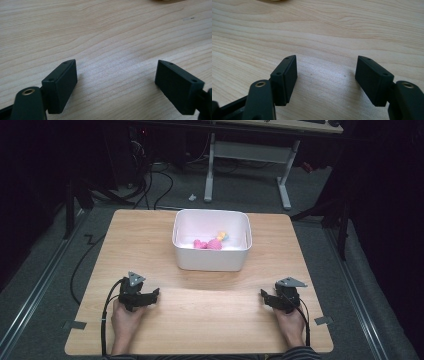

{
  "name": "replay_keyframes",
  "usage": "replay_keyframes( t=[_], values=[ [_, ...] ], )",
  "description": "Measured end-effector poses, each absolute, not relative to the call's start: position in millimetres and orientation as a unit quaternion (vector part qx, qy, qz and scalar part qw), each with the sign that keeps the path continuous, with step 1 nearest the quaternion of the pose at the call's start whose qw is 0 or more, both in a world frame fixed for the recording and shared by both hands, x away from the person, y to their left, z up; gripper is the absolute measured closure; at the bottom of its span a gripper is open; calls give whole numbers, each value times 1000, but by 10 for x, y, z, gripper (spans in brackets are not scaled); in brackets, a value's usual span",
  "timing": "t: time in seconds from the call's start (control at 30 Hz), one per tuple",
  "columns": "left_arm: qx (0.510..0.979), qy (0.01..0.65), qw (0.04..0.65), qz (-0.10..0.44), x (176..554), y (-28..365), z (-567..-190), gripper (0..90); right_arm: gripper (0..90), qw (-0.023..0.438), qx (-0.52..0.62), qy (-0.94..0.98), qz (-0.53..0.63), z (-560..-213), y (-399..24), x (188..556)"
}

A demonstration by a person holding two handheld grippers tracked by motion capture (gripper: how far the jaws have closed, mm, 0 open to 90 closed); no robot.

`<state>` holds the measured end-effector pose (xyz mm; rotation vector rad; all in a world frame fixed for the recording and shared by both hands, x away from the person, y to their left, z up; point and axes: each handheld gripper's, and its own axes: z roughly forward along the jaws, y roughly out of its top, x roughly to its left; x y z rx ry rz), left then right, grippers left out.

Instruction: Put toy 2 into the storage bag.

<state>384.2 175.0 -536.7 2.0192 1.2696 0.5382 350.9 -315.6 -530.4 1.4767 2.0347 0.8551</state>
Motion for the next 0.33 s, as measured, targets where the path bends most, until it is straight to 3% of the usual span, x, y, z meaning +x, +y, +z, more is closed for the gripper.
replay_keyframes(
  t=[0.33],
  values=[
    [777, 487, 341, 207, 3841, 1743, -5368, 182, 304, 242, 547, 739, 309, -5305, -3156, 3513]
  ],
)
